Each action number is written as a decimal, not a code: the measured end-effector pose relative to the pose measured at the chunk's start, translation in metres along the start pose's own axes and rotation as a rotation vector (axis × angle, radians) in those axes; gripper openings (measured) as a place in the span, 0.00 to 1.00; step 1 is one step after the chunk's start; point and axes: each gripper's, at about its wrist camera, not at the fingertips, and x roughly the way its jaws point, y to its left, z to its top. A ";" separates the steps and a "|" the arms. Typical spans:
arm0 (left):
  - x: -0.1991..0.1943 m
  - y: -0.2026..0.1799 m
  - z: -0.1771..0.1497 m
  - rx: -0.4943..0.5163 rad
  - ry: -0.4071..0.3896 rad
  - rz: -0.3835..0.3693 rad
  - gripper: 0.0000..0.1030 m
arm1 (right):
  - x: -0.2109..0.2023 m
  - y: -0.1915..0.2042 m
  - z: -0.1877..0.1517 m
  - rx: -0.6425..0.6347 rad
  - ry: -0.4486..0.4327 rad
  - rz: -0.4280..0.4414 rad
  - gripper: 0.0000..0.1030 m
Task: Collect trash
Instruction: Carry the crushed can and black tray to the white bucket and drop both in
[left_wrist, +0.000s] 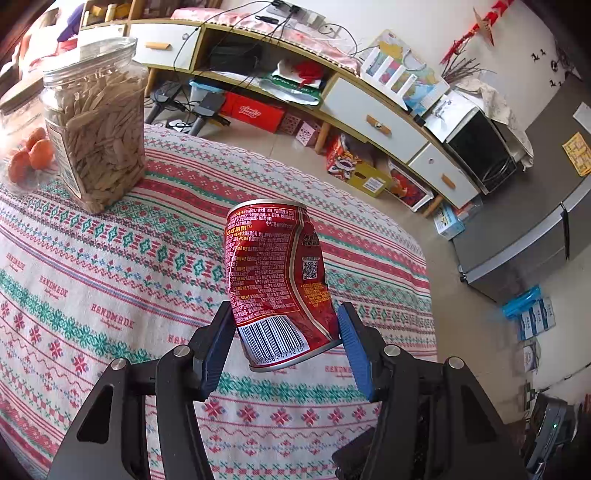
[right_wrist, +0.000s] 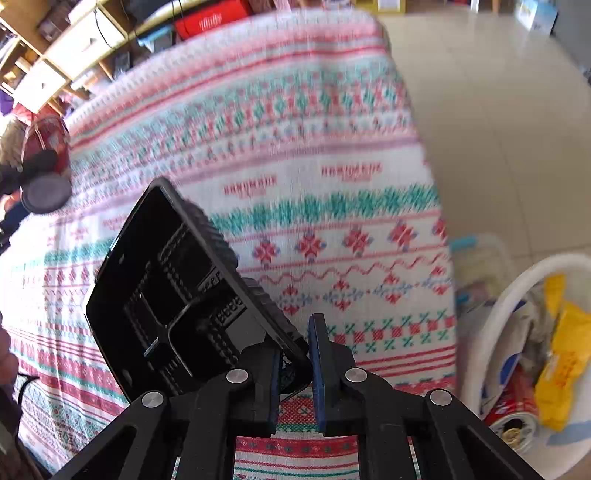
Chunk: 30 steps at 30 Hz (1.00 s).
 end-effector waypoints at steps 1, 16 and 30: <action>-0.006 -0.005 -0.004 0.008 0.000 -0.013 0.57 | -0.007 0.000 -0.001 -0.001 -0.026 -0.016 0.11; -0.045 -0.136 -0.116 0.262 0.093 -0.240 0.57 | -0.128 -0.117 -0.035 0.254 -0.368 -0.294 0.11; 0.009 -0.265 -0.234 0.438 0.328 -0.406 0.57 | -0.148 -0.191 -0.079 0.279 -0.293 -0.700 0.12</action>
